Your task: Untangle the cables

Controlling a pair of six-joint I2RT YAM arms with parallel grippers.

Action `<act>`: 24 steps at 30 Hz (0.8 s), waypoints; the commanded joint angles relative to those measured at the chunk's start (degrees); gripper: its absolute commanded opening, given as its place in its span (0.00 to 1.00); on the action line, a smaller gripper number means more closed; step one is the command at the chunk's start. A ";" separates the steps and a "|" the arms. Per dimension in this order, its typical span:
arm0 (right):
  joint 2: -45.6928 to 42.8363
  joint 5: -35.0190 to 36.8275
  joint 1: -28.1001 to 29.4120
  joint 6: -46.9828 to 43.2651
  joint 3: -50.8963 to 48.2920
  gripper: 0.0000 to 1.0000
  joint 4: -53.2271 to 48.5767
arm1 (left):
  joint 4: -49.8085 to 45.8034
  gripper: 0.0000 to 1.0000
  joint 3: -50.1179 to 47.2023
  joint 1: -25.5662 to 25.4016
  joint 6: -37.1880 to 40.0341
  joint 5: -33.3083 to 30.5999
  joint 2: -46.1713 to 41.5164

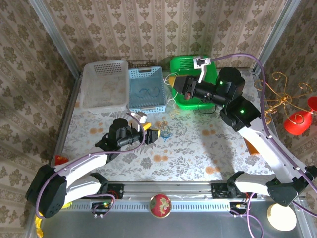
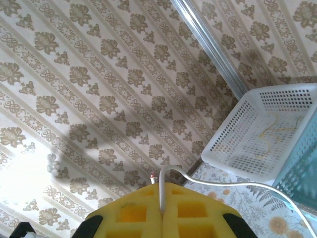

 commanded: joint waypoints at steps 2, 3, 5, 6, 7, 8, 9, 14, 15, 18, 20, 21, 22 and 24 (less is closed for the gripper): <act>-2.58 -0.13 1.25 0.38 -0.46 0.00 2.62 | 0.40 0.79 -1.23 0.47 0.36 0.83 -0.74; -2.78 0.05 1.45 0.36 -0.39 0.00 2.64 | 0.88 0.79 -1.54 0.48 0.11 0.88 -0.55; -3.03 0.16 1.95 0.44 -0.36 0.00 2.60 | 1.61 0.79 -1.80 0.46 -0.16 1.14 -0.30; -3.07 0.19 2.19 0.45 -0.16 0.00 2.66 | 1.97 0.80 -1.89 0.47 -0.40 1.31 -0.13; -3.16 0.29 2.40 0.45 -0.11 0.00 2.70 | 2.27 0.80 -1.98 0.49 -0.52 1.60 -0.04; -3.16 0.33 2.72 0.54 -0.01 0.00 2.85 | 2.63 0.81 -1.99 0.45 -0.73 1.77 0.12; -3.07 0.21 2.82 0.75 0.08 0.00 2.92 | 3.18 0.81 -2.03 0.45 -0.86 2.24 0.35; -2.33 -0.08 4.24 1.41 0.71 0.00 3.87 | 5.87 0.82 -1.55 0.78 -1.79 4.61 1.88; -2.07 -0.02 4.56 1.44 0.93 0.00 3.88 | 6.49 0.83 -1.48 0.91 -1.99 5.08 2.11; -1.43 -0.19 5.30 1.42 1.64 0.00 3.88 | 7.86 0.83 -1.37 1.48 -2.82 6.26 2.59; -1.16 -0.19 5.57 1.29 2.01 0.00 3.89 | 8.51 0.83 -1.28 1.74 -3.16 7.01 2.76; -1.09 -0.23 5.72 1.24 2.16 0.00 3.83 | 8.66 0.83 -1.20 1.87 -3.34 7.29 2.71; -0.97 -0.19 5.84 1.24 2.37 0.00 3.92 | 8.76 0.83 -1.14 1.96 -3.43 7.55 2.69; -0.83 -0.19 6.02 1.26 2.53 0.00 3.97 | 8.68 0.83 -0.94 2.03 -3.57 7.98 2.78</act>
